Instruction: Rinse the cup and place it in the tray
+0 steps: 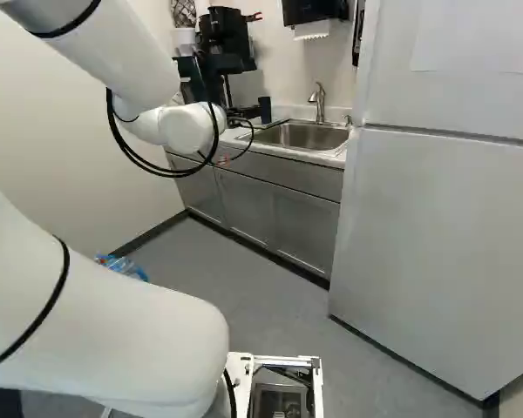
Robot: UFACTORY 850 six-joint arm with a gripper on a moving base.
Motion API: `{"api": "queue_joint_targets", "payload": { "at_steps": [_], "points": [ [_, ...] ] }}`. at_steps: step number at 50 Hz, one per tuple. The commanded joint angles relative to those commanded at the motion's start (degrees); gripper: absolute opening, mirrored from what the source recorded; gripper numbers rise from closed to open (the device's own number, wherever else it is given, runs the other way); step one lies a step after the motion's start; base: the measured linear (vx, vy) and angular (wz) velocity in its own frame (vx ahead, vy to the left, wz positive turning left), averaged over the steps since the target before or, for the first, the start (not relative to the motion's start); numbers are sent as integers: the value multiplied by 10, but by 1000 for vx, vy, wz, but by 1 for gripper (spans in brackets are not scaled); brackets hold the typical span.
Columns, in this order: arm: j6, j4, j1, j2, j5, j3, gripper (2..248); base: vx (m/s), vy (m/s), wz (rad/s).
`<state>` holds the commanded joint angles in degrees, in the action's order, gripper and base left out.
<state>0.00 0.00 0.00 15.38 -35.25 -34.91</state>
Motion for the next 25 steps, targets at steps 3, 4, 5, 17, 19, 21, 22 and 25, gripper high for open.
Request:
{"api": "queue_joint_targets", "payload": {
  "at_steps": [3,4,5,17,19,21,22,25],
  "points": [
    [0,0,0,0,0,0,247,111,6,-15],
    [0,0,0,0,0,0,247,89,4,-14],
    [0,0,0,0,0,0,247,124,4,-20],
    [0,0,0,0,0,0,247,120,0,-18],
    [0,0,0,0,0,0,247,117,0,-26],
    [0,0,0,0,0,0,247,106,-1,-36],
    [0,0,0,0,0,0,247,120,-2,-16],
    [0,0,0,0,0,0,247,115,8,-15]
  ]
}}
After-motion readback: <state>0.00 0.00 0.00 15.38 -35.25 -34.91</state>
